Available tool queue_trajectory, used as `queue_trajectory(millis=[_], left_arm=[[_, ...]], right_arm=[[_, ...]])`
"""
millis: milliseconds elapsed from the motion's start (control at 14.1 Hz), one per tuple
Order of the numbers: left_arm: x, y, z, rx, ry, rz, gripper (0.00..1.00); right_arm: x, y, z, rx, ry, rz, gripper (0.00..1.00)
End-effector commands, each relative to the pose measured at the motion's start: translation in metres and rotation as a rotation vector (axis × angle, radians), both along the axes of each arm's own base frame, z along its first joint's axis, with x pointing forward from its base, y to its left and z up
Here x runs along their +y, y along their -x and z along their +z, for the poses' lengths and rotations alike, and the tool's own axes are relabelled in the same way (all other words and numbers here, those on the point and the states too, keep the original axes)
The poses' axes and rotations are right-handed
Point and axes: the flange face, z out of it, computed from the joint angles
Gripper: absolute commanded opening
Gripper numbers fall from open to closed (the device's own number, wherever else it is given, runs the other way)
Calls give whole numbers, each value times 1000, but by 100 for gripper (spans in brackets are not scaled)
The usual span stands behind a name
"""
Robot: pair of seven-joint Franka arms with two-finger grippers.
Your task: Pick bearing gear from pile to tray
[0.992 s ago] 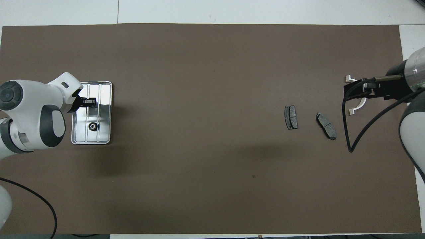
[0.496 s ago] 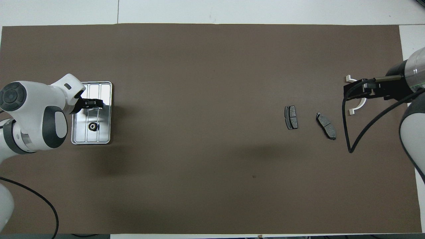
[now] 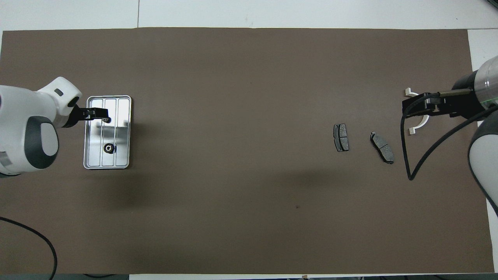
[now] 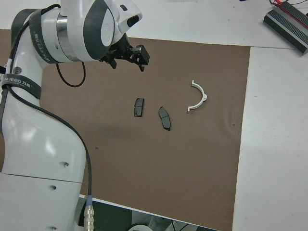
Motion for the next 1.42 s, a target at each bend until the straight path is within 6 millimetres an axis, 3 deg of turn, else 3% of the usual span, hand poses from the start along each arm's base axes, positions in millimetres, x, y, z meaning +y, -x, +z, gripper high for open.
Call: queue_trajectory(millis=[0,283,567,1063,1346], left_arm=[[26,21,89,-44,27,65,100],[29,54,190,-89,43,101,100],[14,61,250,47,8,48,100],[-30,57,244,98,5,-36,100],[-31,59,244,127,0,-41,100]], right_arm=[[0,6,0,-8,-11,15,100],[0,7,-1,-3,-12,15,100],[2,8,-2,3,-11,19,100],[2,8,-2,3,-11,19,100],[4,8,-1,2,-11,22,100]])
